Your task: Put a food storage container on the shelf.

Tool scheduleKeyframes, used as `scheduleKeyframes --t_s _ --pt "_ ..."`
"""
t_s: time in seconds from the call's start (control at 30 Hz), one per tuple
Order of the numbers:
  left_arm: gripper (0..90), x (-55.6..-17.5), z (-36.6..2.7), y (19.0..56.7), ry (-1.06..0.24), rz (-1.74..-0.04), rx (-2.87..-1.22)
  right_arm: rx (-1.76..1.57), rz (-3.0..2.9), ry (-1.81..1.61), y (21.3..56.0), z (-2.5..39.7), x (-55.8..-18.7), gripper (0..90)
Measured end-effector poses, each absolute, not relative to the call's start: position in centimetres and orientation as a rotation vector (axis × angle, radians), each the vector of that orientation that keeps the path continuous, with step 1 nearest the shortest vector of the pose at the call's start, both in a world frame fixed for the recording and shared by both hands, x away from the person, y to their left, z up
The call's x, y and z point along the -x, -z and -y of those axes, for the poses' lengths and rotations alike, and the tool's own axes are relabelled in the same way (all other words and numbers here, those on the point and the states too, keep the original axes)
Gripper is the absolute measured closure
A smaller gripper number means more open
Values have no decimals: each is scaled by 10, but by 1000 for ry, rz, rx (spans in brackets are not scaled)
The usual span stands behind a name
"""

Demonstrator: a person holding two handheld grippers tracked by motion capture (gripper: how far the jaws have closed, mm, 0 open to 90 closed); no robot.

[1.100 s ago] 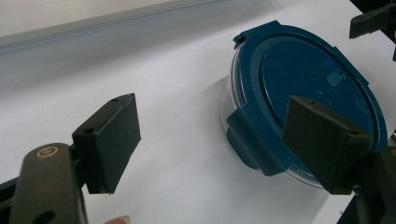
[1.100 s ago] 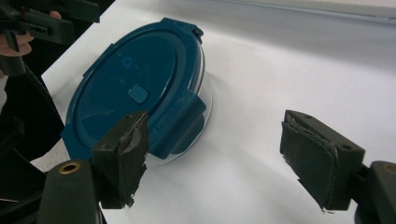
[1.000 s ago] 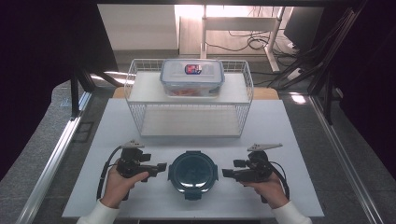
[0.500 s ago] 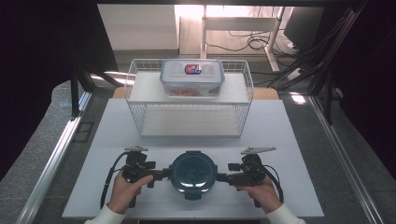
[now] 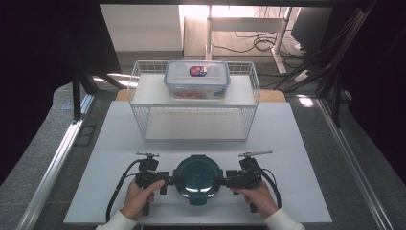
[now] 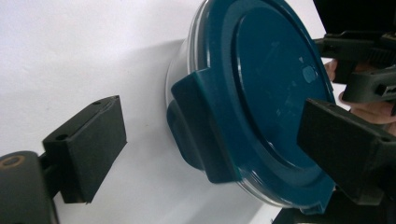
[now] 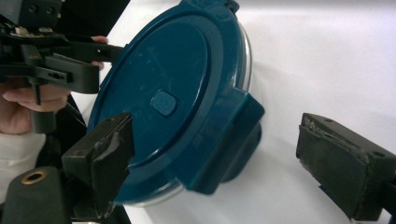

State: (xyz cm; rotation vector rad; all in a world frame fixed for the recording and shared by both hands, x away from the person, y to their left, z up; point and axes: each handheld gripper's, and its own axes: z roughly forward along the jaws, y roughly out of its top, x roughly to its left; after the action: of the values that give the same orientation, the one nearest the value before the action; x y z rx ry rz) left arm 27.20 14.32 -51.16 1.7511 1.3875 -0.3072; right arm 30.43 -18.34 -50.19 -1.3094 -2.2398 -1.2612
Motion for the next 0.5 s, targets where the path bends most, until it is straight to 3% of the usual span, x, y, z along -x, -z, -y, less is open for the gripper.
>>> scheduleKeyframes --t_s 0.27,0.5 --pt "142 -276 -138 521 443 -1348 -1712 1313 2119 1234 512 174 -307 121" --pt "242 -276 -137 521 470 -1345 -1702 1360 2071 1201 516 171 -303 212"
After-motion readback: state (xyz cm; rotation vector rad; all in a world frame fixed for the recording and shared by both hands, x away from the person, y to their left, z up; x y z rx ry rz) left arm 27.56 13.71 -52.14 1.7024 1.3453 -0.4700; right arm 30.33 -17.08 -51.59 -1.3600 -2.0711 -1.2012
